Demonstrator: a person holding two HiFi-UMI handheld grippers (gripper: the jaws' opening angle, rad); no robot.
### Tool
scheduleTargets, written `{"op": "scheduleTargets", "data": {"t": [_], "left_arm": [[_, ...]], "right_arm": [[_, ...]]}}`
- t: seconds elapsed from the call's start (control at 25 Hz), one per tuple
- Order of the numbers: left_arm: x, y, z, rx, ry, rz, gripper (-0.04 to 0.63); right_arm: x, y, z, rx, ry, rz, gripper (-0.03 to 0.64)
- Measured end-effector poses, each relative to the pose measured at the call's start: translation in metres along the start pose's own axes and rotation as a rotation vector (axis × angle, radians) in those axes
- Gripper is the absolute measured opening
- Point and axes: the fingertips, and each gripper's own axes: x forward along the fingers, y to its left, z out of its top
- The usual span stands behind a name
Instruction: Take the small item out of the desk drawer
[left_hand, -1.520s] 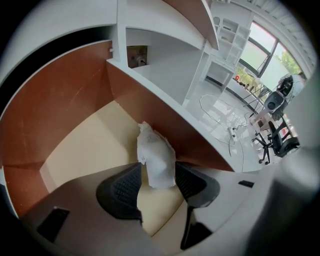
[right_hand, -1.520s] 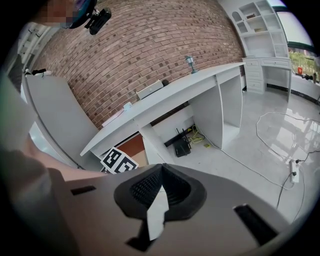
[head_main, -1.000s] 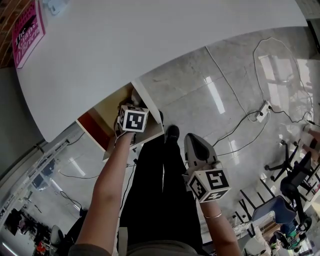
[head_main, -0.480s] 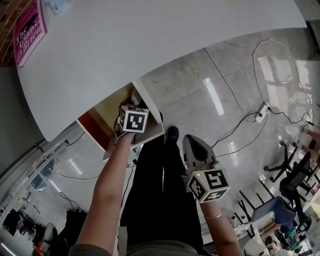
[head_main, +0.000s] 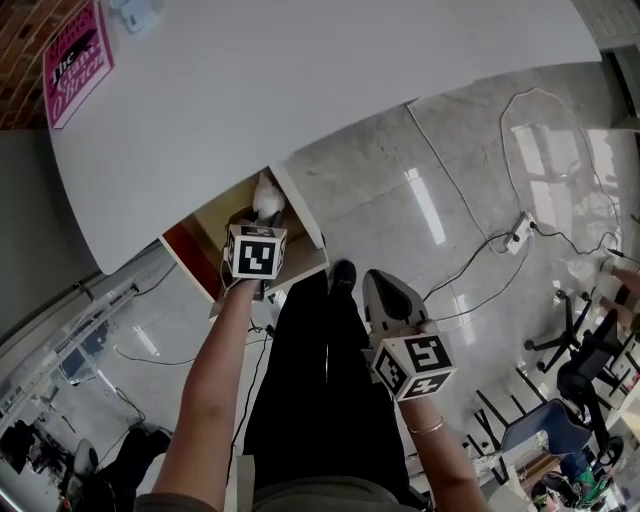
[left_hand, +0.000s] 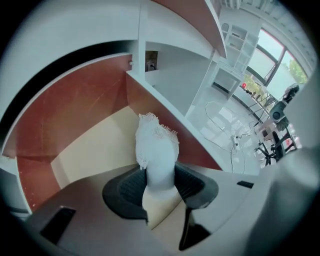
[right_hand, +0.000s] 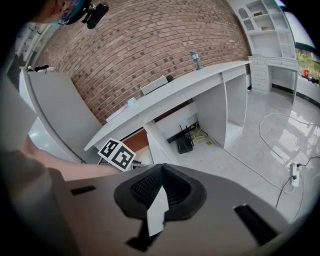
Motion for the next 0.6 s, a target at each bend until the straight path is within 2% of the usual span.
{"op": "scheduleTargets", "data": {"t": [0.6], "left_arm": [[-0.072,-0.034,0.010,-0.017,-0.099,-0.044,0.179]], "right_arm": [[-0.017,0.023,0.018,-0.051,-0.035,0.048,0.005]]}}
